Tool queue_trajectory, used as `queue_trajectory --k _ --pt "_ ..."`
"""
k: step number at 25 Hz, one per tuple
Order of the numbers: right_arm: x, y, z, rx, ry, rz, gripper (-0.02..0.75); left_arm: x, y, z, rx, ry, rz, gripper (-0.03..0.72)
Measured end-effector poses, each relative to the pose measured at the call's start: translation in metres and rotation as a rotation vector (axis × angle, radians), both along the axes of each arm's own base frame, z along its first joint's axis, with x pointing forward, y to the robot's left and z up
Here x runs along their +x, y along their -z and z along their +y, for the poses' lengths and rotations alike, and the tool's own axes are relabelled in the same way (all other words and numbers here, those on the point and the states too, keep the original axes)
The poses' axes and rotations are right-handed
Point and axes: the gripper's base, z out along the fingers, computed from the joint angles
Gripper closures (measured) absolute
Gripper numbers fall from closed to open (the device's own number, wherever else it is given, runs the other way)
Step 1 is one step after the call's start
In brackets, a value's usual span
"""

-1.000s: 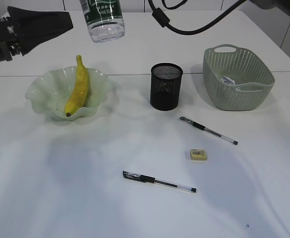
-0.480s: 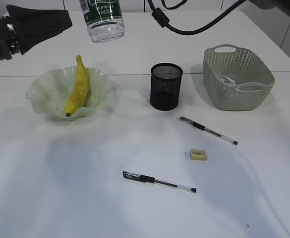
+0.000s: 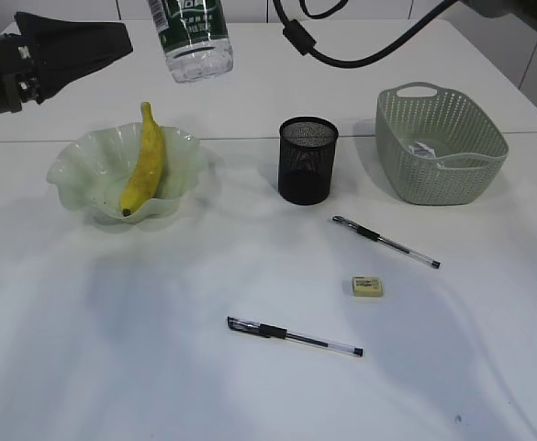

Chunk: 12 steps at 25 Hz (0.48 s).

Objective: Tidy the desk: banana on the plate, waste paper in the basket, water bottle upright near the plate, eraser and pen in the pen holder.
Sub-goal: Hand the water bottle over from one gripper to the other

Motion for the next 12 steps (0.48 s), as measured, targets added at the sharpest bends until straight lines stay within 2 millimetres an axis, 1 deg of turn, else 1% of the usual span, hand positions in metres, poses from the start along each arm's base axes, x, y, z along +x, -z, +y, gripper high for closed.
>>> queue_trajectory --k 6,12 --pt "0.0002 0.001 0.0 -0.022 -0.001 -0.107 0.362 0.0005 0.0005 0.0003 0.005 -0.006 0.004 0.169" --pt "0.001 0.0055 -0.0004 -0.083 0.001 -0.204 0.362 0.0019 0.0006 0.0014 0.001 -0.026 0.011 0.169"
